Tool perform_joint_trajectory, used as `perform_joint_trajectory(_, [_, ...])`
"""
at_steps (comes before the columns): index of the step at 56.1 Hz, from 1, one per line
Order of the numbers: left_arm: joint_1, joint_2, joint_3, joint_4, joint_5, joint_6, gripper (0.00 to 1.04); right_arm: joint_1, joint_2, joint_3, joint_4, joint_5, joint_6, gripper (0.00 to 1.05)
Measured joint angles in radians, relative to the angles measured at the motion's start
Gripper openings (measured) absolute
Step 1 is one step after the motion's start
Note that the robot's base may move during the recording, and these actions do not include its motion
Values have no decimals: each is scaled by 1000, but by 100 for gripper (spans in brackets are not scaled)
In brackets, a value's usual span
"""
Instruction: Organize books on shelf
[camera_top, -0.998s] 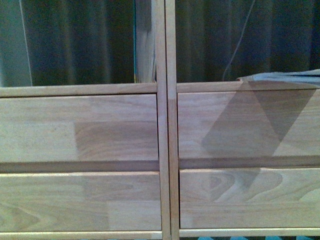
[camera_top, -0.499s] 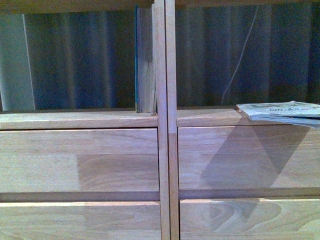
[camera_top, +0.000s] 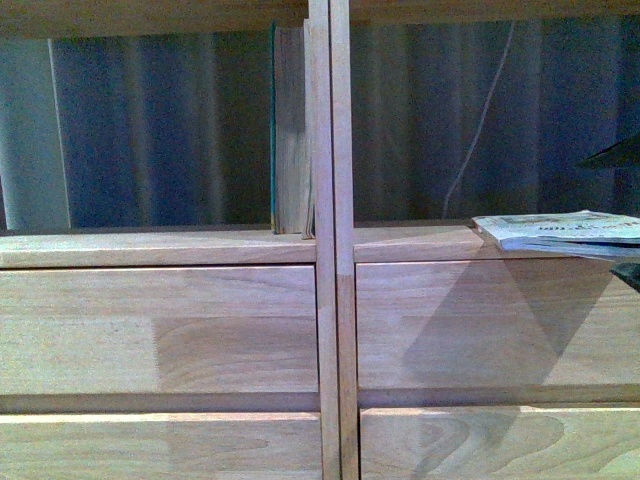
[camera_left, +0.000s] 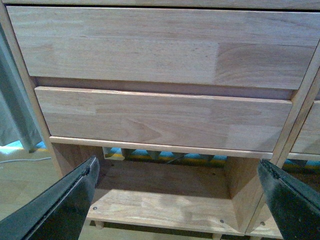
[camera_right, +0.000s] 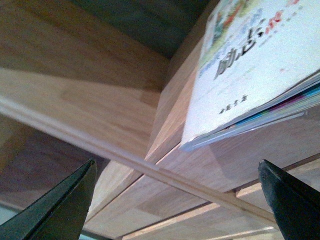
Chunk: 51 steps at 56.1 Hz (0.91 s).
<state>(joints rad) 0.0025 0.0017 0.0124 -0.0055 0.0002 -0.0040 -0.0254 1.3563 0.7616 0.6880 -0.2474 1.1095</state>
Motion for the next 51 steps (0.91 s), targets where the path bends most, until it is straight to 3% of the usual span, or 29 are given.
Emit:
perform_joint_trajectory(19, [0,0,0,0,0,0,97,20,177,139,-23,124,119,98])
perform_joint_trajectory(51, [0,0,0,0,0,0,97,-25,205,190,-28,163,132,98])
